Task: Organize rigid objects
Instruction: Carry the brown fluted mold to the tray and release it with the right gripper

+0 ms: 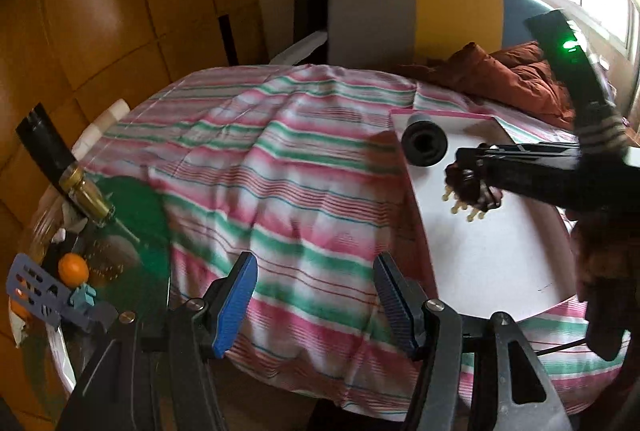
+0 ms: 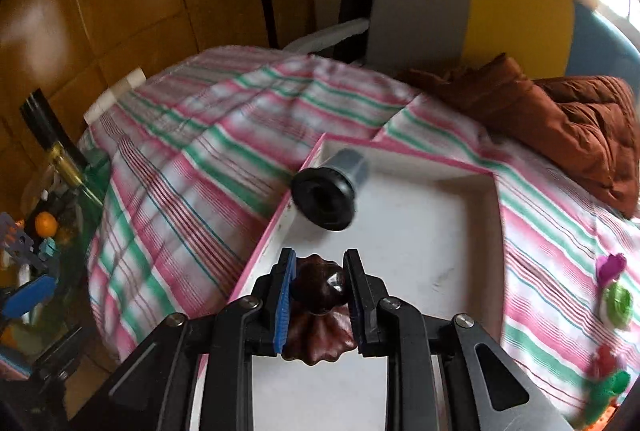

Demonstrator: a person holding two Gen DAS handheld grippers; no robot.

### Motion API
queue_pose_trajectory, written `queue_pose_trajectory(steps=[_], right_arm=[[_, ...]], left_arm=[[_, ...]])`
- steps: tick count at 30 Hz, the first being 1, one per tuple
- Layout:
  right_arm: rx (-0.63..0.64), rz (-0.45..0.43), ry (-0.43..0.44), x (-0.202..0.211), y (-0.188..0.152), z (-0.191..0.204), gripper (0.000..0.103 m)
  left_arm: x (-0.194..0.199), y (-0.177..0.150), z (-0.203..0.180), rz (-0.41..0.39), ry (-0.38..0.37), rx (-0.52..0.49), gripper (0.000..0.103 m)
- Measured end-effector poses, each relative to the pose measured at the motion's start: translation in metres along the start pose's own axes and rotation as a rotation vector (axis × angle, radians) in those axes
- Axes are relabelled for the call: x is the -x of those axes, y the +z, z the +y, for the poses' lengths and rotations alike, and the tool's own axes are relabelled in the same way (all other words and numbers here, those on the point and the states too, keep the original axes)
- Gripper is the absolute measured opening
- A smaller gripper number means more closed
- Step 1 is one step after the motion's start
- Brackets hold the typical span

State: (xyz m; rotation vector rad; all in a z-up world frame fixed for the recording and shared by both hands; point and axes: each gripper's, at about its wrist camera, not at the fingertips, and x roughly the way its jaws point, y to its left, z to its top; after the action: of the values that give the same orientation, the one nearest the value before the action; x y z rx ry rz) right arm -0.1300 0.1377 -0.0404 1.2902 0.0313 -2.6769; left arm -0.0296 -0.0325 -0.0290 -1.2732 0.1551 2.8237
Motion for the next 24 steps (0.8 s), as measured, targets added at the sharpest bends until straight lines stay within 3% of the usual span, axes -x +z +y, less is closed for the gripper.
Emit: queue_pose_trajectory(steps=[8,9,12,24], right_arm=[[0.008,0.029,0.012,-0.028,-0.001,0.012,0.034],[0.019,0.022,0.014,-0.026,-0.002,0.014,0.035],[0.036,-0.011,0.010,-0.013,-0.003,0.017,0.054],[0.026,-0.094,-0.044,0.030,-0.017,0.010,0.067]], left_arm=[[-0.003,-0.001,0.005,0.004,0.006,0.016,0.061],[-0.002,-0.001,0.005,0.003,0.006,0.017,0.061],[-0.002,-0.001,0.004,0.000,0.003,0.019,0.061],[0.006,-0.001,0.000,-0.013,-0.013,0.010,0.061]])
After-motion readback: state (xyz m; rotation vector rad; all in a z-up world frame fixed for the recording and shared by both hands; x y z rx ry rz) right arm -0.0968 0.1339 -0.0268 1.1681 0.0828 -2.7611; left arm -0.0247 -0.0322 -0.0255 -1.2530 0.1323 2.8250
